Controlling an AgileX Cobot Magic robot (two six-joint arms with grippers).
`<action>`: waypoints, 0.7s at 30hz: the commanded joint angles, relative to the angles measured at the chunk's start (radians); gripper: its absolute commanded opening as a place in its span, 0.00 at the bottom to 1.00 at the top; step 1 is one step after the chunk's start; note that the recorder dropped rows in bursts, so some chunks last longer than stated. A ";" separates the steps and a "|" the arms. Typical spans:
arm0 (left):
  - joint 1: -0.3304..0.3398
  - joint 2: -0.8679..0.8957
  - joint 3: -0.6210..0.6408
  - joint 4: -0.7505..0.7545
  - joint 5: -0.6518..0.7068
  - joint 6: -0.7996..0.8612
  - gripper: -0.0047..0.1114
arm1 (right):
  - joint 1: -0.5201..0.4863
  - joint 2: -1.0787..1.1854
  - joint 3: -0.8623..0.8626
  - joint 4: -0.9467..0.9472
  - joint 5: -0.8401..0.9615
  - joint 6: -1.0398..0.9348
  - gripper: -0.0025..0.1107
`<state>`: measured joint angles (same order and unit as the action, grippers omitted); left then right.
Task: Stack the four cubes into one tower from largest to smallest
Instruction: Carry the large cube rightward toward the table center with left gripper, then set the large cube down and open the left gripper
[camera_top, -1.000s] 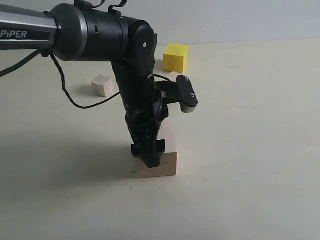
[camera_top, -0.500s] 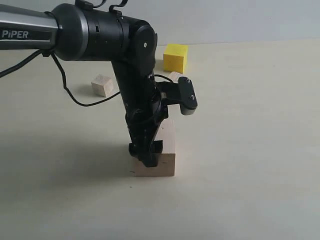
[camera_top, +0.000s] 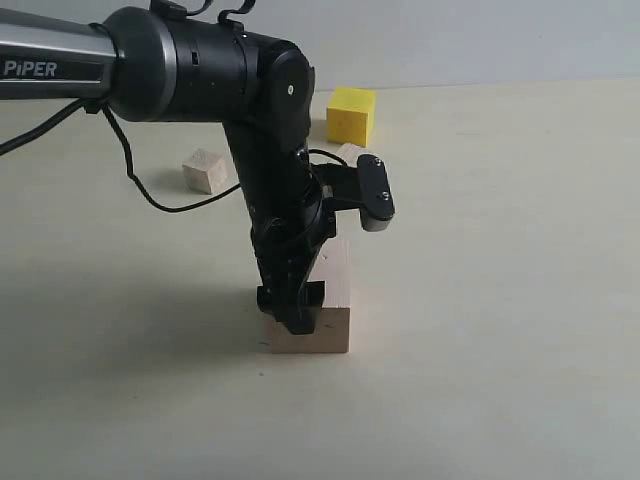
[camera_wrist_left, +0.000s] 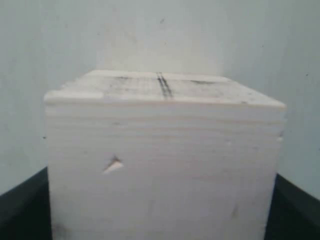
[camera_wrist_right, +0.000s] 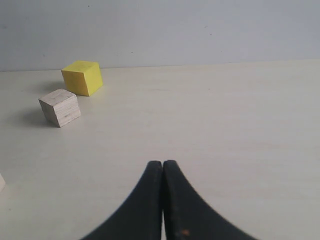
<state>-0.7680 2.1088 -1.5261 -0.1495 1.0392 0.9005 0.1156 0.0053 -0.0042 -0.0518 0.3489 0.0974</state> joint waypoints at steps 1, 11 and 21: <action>0.002 0.020 0.002 0.017 0.000 0.010 0.36 | 0.001 -0.005 0.004 0.000 -0.016 0.000 0.02; 0.002 -0.015 0.002 0.019 0.000 0.005 0.72 | 0.001 -0.005 0.004 0.000 -0.016 0.000 0.02; 0.002 -0.072 0.002 0.000 -0.008 -0.045 0.74 | 0.001 -0.005 0.004 0.000 -0.016 0.000 0.02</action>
<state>-0.7680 2.0525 -1.5225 -0.1284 1.0373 0.8782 0.1156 0.0053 -0.0042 -0.0518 0.3489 0.0974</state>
